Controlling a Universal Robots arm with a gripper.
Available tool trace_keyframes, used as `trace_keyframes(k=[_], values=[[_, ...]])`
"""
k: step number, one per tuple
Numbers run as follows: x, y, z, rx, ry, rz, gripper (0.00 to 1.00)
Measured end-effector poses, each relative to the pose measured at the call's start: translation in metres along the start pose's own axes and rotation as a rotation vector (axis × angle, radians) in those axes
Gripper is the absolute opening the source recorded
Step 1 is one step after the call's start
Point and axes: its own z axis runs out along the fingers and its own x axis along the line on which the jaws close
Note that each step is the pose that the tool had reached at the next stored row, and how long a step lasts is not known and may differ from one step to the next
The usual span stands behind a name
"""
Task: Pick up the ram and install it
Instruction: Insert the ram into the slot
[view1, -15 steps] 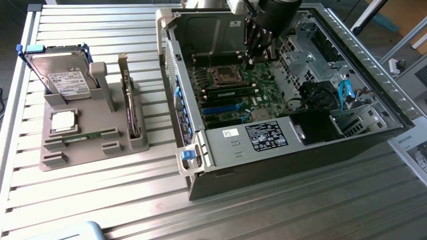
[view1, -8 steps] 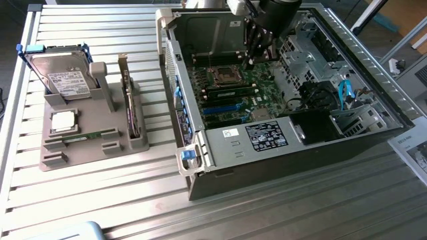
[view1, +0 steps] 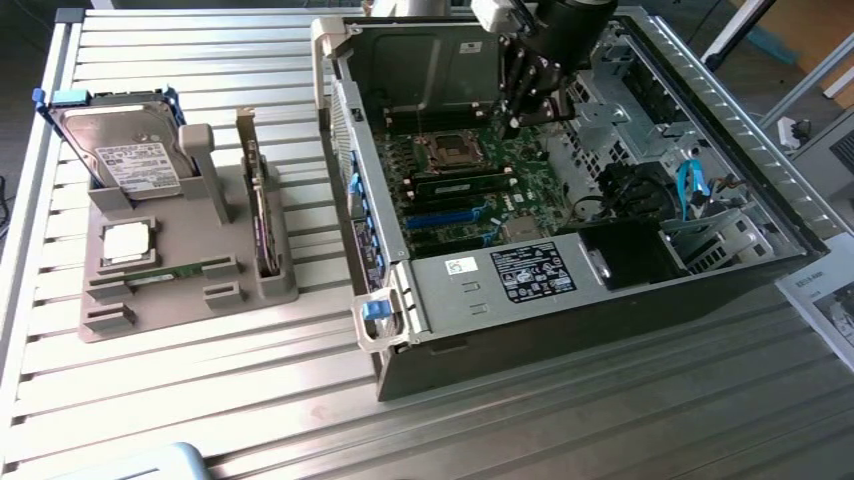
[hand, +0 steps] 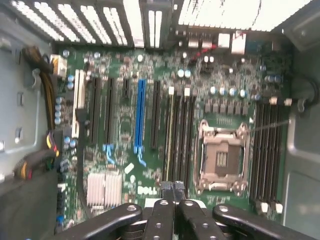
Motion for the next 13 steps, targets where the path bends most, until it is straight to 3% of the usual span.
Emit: trace_keyframes(k=[5,9,11,13], values=[[0.001,-0.0227,-0.0003,-0.0002,0.0001,0.0,0.1],[0.001,-0.0238,-0.0004,-0.0002,0.0001,0.0,0.1],[0.001,-0.0236,0.0001,0.0277,0.0016,-0.001,0.1],[0.001,-0.0236,0.0,0.0278,0.0018,-0.001,0.1]])
